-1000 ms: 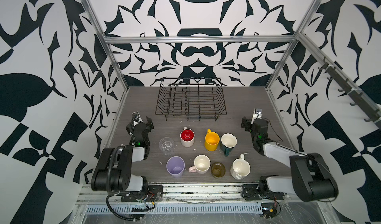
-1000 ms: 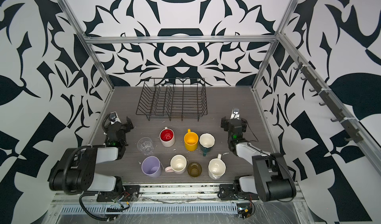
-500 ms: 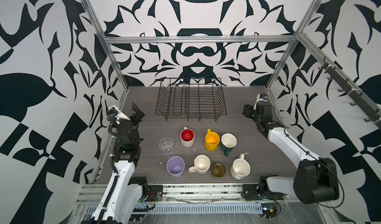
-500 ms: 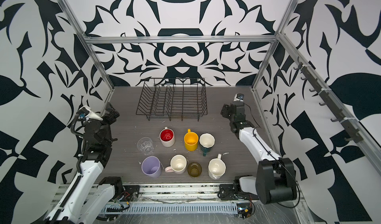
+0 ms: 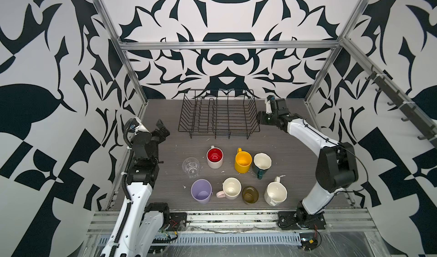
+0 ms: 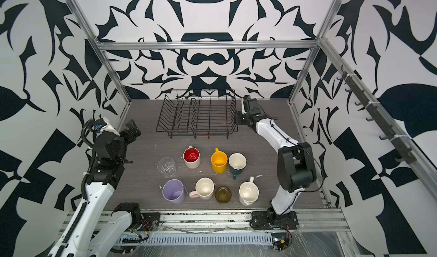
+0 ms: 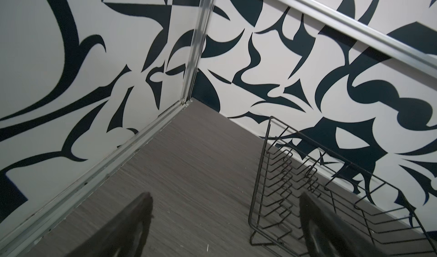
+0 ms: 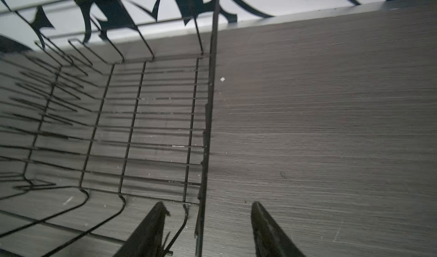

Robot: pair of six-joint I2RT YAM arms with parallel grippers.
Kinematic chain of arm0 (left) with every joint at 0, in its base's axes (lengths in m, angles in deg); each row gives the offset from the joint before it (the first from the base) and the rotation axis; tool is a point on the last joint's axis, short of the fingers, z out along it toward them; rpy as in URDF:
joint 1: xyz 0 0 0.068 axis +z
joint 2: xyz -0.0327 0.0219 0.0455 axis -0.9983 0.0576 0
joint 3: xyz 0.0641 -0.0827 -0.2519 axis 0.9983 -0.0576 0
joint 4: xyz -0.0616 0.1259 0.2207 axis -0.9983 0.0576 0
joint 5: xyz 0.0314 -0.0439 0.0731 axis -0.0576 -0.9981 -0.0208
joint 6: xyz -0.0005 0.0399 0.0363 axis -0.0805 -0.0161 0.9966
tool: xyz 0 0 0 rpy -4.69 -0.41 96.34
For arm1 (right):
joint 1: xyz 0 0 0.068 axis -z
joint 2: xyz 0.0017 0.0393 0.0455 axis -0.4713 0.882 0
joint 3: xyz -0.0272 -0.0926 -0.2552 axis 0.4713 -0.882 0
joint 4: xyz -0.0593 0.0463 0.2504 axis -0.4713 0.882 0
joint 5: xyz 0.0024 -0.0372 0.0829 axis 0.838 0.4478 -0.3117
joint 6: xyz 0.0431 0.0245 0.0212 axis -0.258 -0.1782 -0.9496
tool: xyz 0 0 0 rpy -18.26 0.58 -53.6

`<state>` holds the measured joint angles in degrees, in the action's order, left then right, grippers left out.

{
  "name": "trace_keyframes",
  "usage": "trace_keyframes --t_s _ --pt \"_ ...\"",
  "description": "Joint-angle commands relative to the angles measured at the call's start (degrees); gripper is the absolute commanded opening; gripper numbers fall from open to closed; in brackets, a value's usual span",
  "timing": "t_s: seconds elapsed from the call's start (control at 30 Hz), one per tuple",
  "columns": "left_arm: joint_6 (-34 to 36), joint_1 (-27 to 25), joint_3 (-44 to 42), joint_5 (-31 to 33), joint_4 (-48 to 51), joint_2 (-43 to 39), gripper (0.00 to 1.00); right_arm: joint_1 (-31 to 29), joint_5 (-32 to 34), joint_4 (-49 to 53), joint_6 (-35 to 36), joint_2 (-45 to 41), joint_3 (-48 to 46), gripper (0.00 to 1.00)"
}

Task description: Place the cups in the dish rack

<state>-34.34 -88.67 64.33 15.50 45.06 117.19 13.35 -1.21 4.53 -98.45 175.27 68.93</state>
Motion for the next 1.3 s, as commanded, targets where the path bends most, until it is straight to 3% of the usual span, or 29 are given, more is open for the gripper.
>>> trace_keyframes --t_s 0.0,0.23,0.53,0.83,1.27 --pt "-0.65 0.18 2.08 -1.72 3.13 -1.36 0.99 0.24 0.69 1.85 0.53 2.28 3.79 0.51" --pt "-1.18 0.22 1.94 -2.04 5.44 -2.89 0.99 0.24 -0.93 2.75 0.37 8.8 9.13 0.36" --pt "-1.44 0.22 1.74 -1.16 6.06 -3.44 0.99 0.26 1.52 2.93 0.53 7.82 8.02 0.15" --pt "-2.32 0.16 1.68 -1.59 5.71 -1.8 0.99 1.13 3.88 2.23 0.63 3.41 3.12 0.06" --pt "-3.72 0.2 1.13 -2.11 5.09 -0.48 0.99 3.16 4.87 1.4 0.58 -1.79 -4.19 0.06"
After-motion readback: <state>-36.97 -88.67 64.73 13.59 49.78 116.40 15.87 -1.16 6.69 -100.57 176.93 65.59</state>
